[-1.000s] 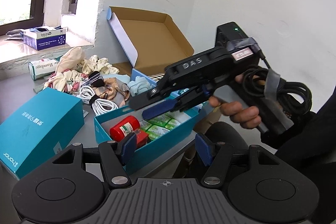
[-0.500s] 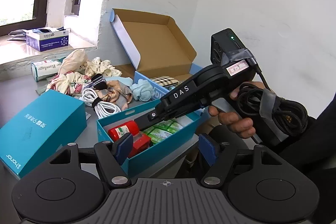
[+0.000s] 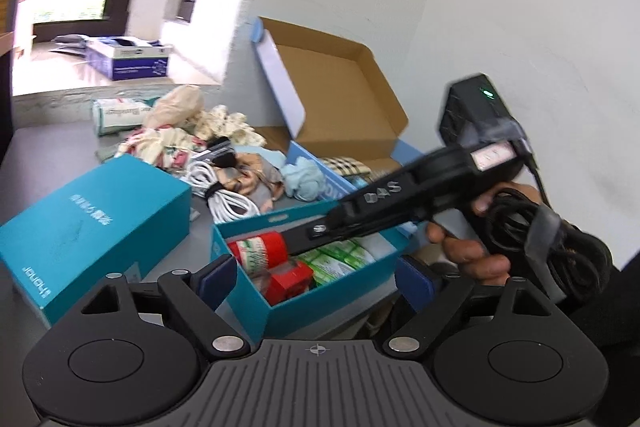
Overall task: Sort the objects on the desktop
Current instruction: 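Open the right gripper and withdraw it from the teal box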
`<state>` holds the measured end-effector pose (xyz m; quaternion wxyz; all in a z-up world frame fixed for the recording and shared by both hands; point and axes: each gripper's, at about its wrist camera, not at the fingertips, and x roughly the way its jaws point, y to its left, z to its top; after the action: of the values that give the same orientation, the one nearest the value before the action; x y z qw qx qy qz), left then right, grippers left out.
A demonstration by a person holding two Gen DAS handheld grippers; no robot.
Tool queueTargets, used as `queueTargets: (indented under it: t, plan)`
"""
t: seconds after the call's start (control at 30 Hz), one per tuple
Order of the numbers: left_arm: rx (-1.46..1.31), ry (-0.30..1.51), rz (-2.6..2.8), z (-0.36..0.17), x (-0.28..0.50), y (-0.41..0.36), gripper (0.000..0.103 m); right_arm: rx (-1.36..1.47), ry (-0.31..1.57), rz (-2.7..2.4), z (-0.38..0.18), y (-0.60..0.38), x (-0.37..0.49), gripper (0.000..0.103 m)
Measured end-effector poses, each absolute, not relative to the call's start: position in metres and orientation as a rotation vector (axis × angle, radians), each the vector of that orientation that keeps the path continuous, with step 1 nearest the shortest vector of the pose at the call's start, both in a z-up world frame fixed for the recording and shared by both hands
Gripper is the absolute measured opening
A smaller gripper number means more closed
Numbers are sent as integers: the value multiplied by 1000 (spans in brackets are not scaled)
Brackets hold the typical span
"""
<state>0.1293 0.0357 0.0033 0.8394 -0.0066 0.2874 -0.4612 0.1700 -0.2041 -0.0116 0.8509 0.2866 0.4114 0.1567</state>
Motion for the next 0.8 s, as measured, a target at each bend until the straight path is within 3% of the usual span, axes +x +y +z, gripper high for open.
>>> queueTargets:
  t: [0.07, 0.17, 0.4, 0.47, 0.67, 0.8]
  plan:
    - [-15, 599, -941, 5, 128, 37, 88, 579, 853, 317, -6, -209, 166, 7]
    - [-20, 572, -870, 10, 128, 39, 96, 550, 828, 317, 5, -219, 159, 10]
    - [-4, 544, -721, 17, 126, 36, 100, 403, 738, 359, 35, -223, 147, 53]
    - [4, 536, -666, 18, 124, 36, 100, 340, 698, 352, 42, -217, 143, 75]
    - [-8, 489, -536, 21, 116, 40, 103, 283, 607, 348, 58, -204, 131, 96]
    - [-12, 474, -470, 24, 110, 44, 103, 268, 595, 379, 61, -197, 131, 99]
